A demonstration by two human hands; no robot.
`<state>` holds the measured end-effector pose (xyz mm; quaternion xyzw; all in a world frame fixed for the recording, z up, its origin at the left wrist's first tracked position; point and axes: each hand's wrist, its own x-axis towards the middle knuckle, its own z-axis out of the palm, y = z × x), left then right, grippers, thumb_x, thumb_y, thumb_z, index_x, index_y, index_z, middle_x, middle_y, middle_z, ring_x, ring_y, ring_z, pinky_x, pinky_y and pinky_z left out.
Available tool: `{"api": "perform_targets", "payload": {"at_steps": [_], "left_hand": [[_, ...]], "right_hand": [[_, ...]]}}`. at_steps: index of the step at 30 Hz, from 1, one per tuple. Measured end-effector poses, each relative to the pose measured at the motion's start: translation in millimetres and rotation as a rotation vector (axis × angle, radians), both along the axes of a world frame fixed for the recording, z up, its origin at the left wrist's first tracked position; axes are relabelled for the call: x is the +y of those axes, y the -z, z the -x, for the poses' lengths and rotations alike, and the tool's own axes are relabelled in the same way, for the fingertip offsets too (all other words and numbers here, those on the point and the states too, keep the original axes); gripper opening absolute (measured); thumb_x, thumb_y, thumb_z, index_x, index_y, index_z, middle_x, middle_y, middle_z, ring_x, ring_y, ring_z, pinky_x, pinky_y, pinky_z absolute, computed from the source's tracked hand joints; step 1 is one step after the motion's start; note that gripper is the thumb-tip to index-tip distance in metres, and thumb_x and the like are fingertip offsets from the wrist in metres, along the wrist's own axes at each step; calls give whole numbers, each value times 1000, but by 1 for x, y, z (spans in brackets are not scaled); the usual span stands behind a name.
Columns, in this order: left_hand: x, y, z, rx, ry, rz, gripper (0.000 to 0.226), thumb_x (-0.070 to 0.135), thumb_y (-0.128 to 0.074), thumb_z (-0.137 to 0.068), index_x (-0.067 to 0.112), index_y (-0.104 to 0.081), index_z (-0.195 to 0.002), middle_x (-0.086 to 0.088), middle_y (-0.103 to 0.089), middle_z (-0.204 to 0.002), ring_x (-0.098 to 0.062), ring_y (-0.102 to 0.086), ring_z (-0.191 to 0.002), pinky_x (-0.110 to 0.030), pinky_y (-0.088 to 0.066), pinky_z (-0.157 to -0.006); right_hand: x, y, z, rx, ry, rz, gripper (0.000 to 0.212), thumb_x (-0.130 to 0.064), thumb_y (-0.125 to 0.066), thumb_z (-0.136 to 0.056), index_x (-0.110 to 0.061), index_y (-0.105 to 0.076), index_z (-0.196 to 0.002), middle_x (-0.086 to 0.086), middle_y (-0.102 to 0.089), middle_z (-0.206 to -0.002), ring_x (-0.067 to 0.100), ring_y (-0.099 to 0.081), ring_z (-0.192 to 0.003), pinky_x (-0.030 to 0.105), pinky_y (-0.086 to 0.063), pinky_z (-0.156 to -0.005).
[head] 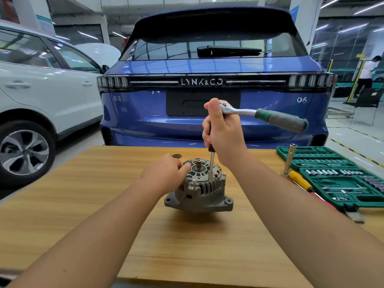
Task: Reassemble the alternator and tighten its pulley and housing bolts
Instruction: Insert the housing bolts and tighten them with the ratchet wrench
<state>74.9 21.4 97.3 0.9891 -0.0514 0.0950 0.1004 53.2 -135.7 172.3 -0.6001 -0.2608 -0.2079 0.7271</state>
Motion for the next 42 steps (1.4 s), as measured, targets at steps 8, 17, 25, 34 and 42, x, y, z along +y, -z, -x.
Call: {"api": "perform_targets", "payload": {"at_steps": [8,17,25,34,42], "left_hand": [[-21,1,32,3,-157,-176,64,65,-19,-103,22,-64,-117,-7,-49,-107,-21,-51,-68,-30,-33,-48],[-32,-3,46,24,-186,-226,68,63,-15,-105,19,-63,-125,-8,-46,-108,-23,-47,-65,-32,-31,-47],[-31,-4,48,31,-123,-271,47,49,-20,-110,26,-50,-137,-7,-48,-113,-25,-51,-91,-39,-45,-64],[-31,-28,38,39,334,166,35,43,-60,-93,34,-52,-126,9,-66,-111,-17,-63,-109,-38,-47,-96],[-36,-32,21,199,392,446,37,48,-46,-106,32,-73,-85,21,-73,-82,4,-65,-75,-27,-47,-70]], "right_hand": [[8,-5,3,59,-47,-28,49,-60,-35,-99,-15,-55,-100,1,-47,-58,15,-39,-42,27,-37,-41],[2,-2,4,65,-86,-49,51,-57,-31,-103,-13,-56,-97,3,-48,-58,16,-39,-42,27,-37,-43],[-2,-7,-1,162,-246,-30,54,-60,-36,-96,-10,-55,-87,5,-47,-56,18,-36,-41,28,-34,-46],[-4,-13,-7,248,-429,20,60,-57,-26,-102,-10,-53,-79,5,-39,-55,16,-31,-41,25,-32,-47],[-13,-14,-20,330,-653,34,64,-68,-29,-88,-8,-51,-84,2,-41,-50,14,-30,-37,25,-24,-48]]}}
